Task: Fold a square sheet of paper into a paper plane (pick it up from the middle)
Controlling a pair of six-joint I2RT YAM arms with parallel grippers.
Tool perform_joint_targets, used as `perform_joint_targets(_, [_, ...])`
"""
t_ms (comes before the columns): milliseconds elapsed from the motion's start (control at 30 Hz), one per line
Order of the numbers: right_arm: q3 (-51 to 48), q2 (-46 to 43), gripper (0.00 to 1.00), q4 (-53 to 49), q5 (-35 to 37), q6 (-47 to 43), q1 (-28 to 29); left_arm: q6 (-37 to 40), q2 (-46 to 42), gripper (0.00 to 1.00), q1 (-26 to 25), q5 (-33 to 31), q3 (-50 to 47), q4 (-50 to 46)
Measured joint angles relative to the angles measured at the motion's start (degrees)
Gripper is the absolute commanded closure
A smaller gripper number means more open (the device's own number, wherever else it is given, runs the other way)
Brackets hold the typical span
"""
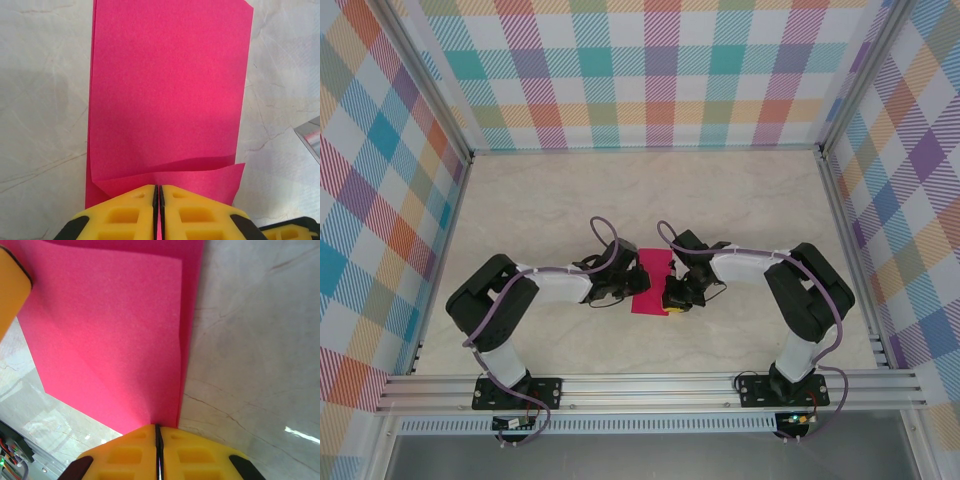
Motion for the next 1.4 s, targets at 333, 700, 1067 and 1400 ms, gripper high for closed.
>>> perform_joint_targets(333, [-0.6,-2.9,0.90,0.8,2.5,0.0,0.2,-0.2,1.0,0.96,0.0,-0.7,0.9,-0.2])
perform_joint_targets(700, [0.5,-4.5,0.90,5.4,2.2,-0.1,0.2,-1.5,1.0,0.97,0.0,-0.7,0.9,-0.2])
perform_joint_targets(1067, [2.2,0.2,0.89,6.2,1.2,-0.9,0.7,-2.5,1.0,0.97,0.0,-0.7,0.9,-0.2])
perform_joint_targets(1400, [3.2,0.5,0.89,4.2,1.9,-1.8,2.5,-3.3,1.1,0.96,0.0,-0.8,0.9,-0.3])
